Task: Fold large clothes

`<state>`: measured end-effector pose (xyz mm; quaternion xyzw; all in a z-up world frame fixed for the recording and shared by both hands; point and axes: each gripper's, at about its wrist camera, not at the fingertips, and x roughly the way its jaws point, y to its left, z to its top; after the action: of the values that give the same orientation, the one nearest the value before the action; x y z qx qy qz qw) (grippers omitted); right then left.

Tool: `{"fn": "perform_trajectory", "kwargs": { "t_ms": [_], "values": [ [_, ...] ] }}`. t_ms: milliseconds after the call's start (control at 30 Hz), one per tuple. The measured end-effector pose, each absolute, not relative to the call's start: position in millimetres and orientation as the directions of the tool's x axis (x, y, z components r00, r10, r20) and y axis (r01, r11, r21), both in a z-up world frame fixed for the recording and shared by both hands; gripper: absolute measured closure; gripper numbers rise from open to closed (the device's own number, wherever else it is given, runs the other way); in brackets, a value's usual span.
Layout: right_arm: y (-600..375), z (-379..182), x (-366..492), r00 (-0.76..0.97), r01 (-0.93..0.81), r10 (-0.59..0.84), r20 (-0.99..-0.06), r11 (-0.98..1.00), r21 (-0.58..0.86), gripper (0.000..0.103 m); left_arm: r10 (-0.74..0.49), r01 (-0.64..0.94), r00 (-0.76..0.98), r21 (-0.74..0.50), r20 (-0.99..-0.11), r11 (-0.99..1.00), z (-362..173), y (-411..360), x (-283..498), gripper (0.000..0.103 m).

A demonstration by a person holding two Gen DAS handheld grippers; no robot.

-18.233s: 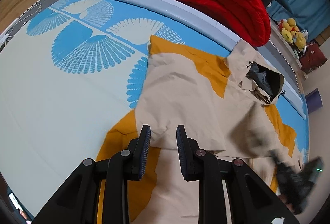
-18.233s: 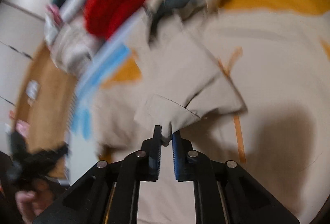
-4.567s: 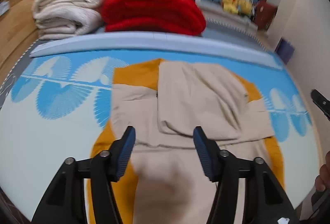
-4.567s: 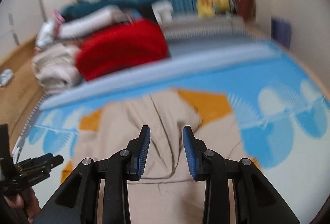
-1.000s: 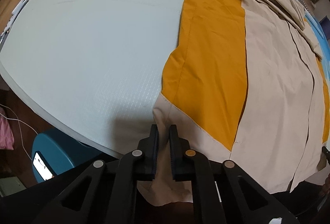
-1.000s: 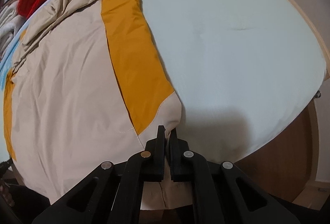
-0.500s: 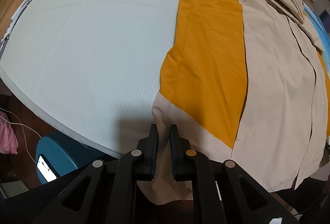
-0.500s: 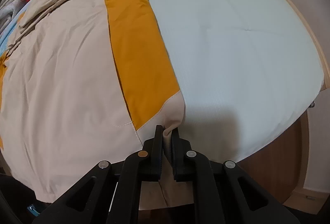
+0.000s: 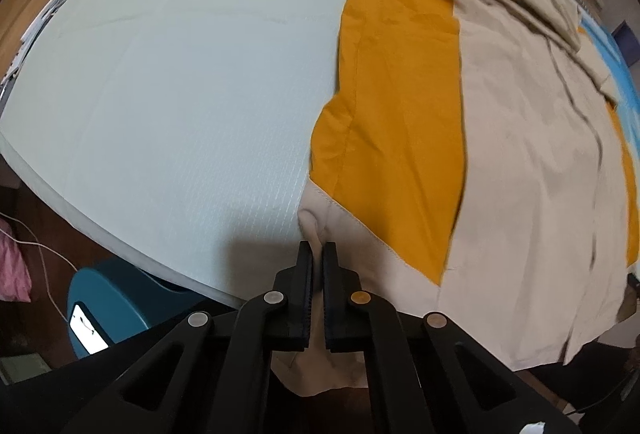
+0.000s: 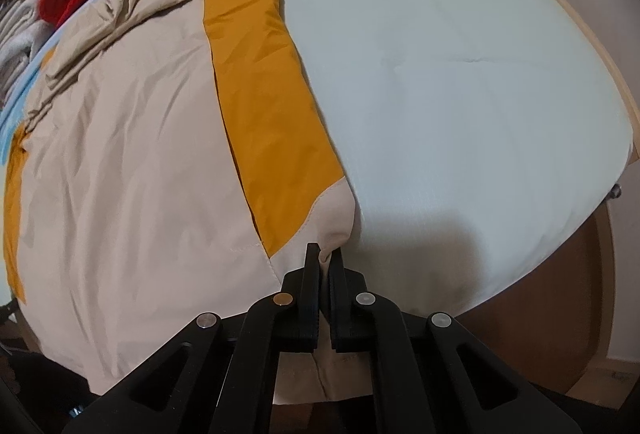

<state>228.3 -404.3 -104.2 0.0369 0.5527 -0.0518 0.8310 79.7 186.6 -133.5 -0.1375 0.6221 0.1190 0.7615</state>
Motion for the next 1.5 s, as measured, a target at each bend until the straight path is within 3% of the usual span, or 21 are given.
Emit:
{"fn": "perform_trajectory", "kwargs": {
  "t_ms": [367, 767, 1267, 1500],
  "values": [
    [-398.0, -33.1, 207.1, 0.548, 0.074, 0.082, -0.833, 0.987, 0.146, 0.100, -0.059, -0.242, 0.372, -0.158, -0.927, 0.957, -56.1, 173.5, 67.0, 0.102],
    [-408.0, 16.9, 174.6, 0.613, 0.017, 0.236, -0.754, 0.950, 0.311, 0.101, -0.205, -0.123, 0.457, -0.290, -0.866, 0.949, 11.9, 183.0, 51.4, 0.103],
    [-433.3, 87.0, 59.0, 0.703, -0.102, 0.304, -0.643, 0.938, 0.332, 0.101, -0.369, -0.078, 0.478, -0.458, -0.797, 0.886, 62.4, 218.7, -34.2, 0.103],
    [-445.0, 89.0, 103.8, 0.686, -0.082, 0.308, -0.659, 0.933, 0.351, 0.101, -0.380, -0.138, 0.476, -0.494, -0.793, 0.858, 48.3, 232.0, 25.7, 0.103]
  ]
}}
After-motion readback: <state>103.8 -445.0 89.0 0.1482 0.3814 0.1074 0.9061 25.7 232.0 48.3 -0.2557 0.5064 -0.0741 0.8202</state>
